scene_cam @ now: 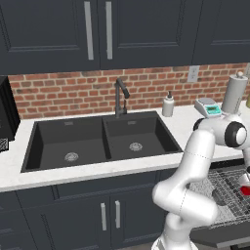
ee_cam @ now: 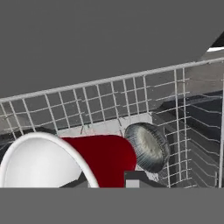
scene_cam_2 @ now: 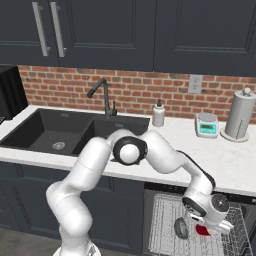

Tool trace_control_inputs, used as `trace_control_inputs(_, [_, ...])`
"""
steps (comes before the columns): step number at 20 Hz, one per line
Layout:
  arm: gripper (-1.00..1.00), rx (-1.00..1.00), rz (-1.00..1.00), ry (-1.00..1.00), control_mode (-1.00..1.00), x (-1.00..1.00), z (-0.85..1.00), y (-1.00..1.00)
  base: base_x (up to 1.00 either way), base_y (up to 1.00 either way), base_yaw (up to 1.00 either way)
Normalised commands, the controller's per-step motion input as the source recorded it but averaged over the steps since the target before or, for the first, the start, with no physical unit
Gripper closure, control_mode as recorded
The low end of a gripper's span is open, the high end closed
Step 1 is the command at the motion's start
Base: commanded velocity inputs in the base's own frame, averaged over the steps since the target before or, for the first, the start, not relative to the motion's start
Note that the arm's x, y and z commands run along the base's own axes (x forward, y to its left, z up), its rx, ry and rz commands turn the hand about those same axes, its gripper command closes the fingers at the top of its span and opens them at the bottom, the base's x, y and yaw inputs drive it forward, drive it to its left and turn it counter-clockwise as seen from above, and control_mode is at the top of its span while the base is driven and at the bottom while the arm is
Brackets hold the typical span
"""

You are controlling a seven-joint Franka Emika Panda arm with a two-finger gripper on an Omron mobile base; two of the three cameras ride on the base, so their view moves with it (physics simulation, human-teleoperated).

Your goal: Pick up the cup and bowl from the counter, place them in the dishwasher, and close the dishwasher door.

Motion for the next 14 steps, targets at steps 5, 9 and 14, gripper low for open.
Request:
trace_control_inputs(5, [1.00, 0.08, 0.00, -0.02, -1.00, 0.44, -0.46, 0.00, 0.00, 0.00, 0.00])
trace_control_inputs(9, [1.00, 0.08, 0.00, -0.05, -1.00, 0.35, -0.59, -0.04, 0.00, 0.00, 0.00])
trace_control_inputs(14, [1.00, 0.08, 0.00, -0.09, -1.00, 0.22, -0.64, -0.10, 0.00, 0.00, 0.00])
